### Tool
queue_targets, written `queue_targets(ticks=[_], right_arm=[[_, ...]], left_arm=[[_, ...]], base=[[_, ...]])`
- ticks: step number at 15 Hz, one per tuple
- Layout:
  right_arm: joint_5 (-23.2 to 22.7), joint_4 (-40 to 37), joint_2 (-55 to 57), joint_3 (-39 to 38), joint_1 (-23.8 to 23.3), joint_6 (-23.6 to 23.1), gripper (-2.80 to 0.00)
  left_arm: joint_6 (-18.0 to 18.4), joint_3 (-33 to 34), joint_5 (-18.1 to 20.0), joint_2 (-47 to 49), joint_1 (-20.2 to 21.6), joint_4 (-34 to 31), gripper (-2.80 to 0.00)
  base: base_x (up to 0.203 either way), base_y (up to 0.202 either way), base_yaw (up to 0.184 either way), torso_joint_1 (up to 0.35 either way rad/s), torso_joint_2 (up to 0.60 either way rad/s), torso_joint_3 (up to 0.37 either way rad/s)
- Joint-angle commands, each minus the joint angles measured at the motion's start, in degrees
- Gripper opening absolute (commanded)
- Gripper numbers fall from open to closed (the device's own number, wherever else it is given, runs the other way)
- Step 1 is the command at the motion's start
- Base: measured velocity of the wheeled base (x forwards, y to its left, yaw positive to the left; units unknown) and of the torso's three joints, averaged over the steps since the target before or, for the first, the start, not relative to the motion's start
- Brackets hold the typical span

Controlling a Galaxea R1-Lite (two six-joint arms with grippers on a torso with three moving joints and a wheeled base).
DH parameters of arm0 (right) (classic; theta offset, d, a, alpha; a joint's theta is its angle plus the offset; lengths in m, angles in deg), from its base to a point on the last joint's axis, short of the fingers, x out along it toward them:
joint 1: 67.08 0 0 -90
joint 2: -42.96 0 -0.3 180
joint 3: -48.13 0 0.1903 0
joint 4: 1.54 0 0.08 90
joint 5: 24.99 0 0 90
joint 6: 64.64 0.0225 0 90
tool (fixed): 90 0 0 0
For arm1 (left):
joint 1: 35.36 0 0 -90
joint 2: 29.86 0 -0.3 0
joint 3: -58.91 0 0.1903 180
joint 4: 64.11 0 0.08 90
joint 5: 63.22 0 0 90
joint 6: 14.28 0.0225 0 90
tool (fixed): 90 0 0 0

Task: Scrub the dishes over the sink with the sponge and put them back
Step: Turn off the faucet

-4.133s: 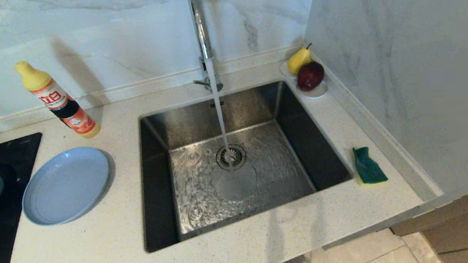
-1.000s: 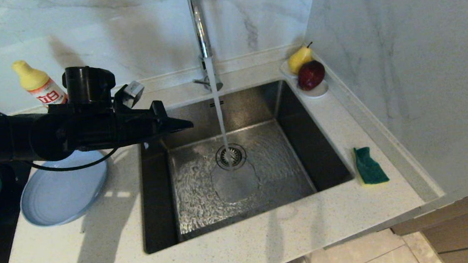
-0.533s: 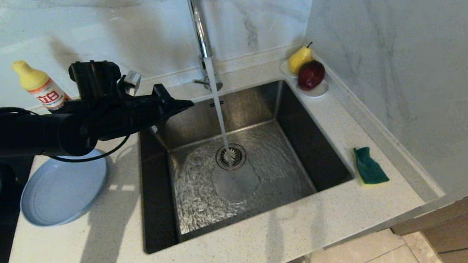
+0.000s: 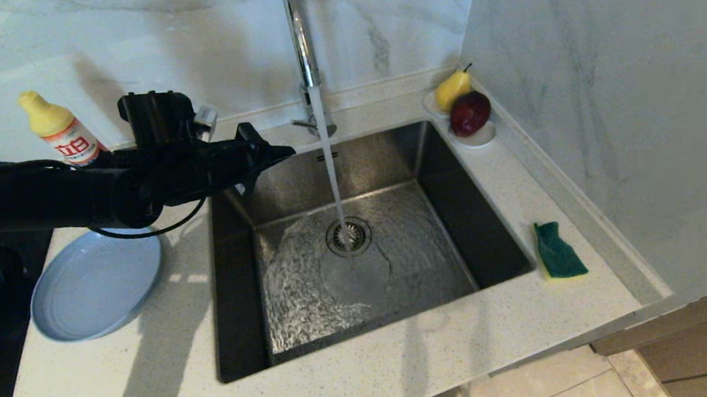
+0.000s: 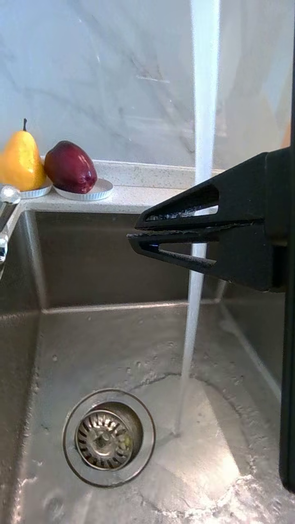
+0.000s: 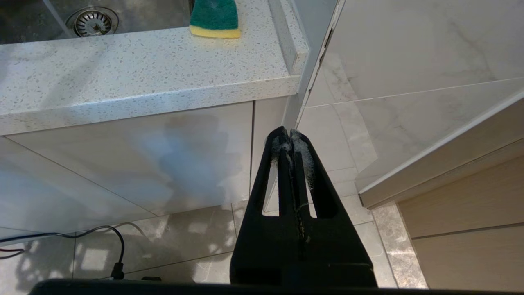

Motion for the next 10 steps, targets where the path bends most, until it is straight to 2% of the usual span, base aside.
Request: queue_targets(ticks=[1,5,10], right_arm=[[0.0,0.0,0.0,0.0,0.0,0.0,-2.8],[0.0,0.0,0.0,0.0,0.0,0.0,-2.8],[0.0,0.0,0.0,0.0,0.0,0.0,-2.8]], left_arm=[[-0.4,-2.2,0.1,1.5,-0.3,0.4,-2.8],[-0.7,-4.5,0.2,3.1,-0.4,0.4,-2.8],[-3.0,-7.6,-0.5,5.5,-0.7,2.1,-2.8]], base=[[0.0,0.0,0.0,0.0,0.0,0.0],[0.0,0.0,0.0,0.0,0.0,0.0],[0.0,0.0,0.0,0.0,0.0,0.0]])
